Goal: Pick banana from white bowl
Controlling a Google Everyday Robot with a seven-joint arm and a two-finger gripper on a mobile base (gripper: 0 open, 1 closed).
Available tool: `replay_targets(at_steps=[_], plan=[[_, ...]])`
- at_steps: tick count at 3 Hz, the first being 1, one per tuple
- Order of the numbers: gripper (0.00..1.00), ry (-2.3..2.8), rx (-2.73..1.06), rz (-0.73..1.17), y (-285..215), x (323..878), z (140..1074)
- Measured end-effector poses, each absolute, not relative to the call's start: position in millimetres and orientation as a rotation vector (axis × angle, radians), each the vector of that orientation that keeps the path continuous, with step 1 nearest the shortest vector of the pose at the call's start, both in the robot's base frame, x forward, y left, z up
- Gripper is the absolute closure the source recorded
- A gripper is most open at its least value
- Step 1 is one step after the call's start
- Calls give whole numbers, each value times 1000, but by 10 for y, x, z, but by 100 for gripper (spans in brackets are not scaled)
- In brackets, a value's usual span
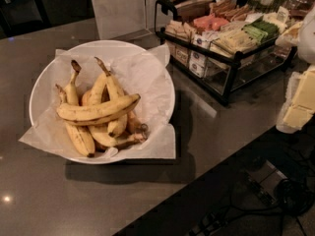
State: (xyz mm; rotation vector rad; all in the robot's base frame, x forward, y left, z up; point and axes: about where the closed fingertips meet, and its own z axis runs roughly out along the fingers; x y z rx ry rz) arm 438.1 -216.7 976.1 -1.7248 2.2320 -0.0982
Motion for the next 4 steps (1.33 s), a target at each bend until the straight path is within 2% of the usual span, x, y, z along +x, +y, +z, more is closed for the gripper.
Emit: replay_targets(at_steps=[2,4], plan=[[0,2188,-1735,-52,-2095,4416,9772],[0,1892,-1915,202,-1356,4696,9799]])
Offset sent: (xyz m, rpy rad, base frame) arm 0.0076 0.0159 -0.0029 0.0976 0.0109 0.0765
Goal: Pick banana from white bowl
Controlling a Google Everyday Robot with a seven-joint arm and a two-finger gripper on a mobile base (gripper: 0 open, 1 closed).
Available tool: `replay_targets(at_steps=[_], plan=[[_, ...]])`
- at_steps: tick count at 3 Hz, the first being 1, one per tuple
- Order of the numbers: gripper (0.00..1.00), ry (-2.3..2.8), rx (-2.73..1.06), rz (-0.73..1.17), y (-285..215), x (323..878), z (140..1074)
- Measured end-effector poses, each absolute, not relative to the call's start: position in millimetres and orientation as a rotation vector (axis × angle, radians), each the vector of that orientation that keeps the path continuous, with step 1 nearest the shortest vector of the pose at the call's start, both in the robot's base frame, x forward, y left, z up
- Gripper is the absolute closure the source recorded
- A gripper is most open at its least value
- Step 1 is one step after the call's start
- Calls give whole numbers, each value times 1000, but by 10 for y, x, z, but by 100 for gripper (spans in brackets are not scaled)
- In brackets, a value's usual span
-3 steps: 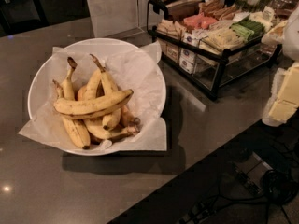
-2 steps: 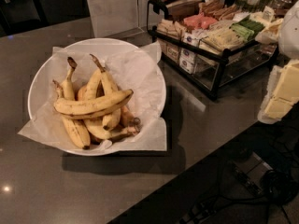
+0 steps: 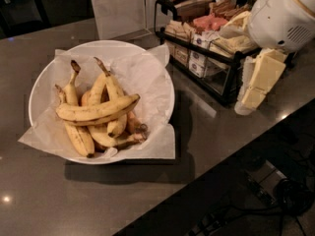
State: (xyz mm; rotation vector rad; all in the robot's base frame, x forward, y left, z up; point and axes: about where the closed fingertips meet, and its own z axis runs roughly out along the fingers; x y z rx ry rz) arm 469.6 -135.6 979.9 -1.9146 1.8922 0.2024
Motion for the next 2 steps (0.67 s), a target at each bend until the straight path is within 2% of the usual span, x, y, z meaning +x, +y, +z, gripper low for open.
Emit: replay_targets(at_steps=[2], plan=[[0,1670,-2102,303,-519,4717,9741]])
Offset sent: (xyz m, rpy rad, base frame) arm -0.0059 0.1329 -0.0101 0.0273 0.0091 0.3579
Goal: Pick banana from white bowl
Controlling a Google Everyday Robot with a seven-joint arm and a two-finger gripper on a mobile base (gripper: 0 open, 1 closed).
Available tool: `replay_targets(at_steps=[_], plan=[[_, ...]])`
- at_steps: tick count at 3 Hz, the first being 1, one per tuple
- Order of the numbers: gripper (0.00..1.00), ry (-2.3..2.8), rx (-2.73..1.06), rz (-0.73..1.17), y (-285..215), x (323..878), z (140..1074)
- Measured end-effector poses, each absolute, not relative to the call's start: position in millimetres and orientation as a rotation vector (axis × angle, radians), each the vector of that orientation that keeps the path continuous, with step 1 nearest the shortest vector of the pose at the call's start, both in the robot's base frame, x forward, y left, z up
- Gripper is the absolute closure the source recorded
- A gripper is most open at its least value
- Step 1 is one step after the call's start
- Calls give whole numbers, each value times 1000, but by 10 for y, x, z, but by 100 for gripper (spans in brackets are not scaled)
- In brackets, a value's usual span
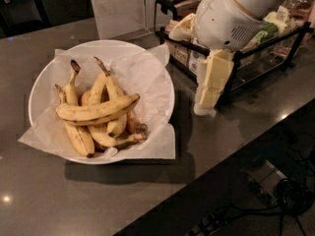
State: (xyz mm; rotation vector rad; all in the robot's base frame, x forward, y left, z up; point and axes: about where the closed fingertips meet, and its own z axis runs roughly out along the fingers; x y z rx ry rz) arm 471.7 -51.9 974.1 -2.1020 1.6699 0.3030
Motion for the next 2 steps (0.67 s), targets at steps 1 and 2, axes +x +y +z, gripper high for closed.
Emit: replay_targets(at_steps=[1,2], plan=[[0,1554,-2188,313,-115,4612,9733],[0,1437,-2271,346,242,4464,9715]])
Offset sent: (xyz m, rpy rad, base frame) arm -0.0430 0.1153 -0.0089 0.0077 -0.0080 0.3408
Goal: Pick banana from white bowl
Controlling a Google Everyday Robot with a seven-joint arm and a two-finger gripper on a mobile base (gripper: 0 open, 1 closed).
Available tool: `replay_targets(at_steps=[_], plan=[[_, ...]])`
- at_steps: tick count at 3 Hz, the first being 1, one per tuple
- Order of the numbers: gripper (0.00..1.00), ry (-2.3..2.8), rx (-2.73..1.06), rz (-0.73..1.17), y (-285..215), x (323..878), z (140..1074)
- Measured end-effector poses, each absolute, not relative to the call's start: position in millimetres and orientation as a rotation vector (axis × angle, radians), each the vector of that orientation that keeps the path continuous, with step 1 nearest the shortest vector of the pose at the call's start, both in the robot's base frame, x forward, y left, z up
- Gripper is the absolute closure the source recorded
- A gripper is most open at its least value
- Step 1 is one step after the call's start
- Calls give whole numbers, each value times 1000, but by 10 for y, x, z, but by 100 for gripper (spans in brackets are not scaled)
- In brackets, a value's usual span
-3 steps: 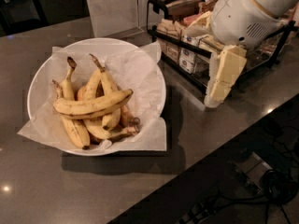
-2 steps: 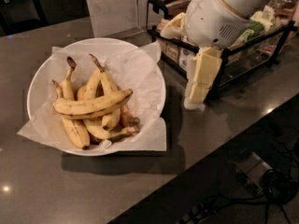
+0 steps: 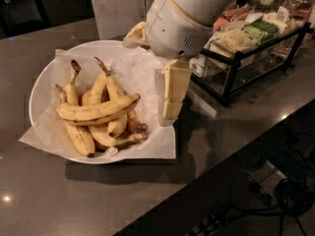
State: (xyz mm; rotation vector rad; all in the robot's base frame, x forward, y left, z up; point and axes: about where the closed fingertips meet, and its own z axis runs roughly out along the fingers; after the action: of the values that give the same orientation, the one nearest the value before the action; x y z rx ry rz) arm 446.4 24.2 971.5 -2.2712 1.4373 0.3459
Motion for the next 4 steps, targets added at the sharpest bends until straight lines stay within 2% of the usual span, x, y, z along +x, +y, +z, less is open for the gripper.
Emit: replay_targets(at_steps=[1,2,3,4], plan=[[0,1355,-2332,396,506,4361,9645],[0,1353,-2332,395,514,4359,9648],[19,1353,-2332,395,514,4359,9648],[43,1353,-2332,395,514,4359,9648]])
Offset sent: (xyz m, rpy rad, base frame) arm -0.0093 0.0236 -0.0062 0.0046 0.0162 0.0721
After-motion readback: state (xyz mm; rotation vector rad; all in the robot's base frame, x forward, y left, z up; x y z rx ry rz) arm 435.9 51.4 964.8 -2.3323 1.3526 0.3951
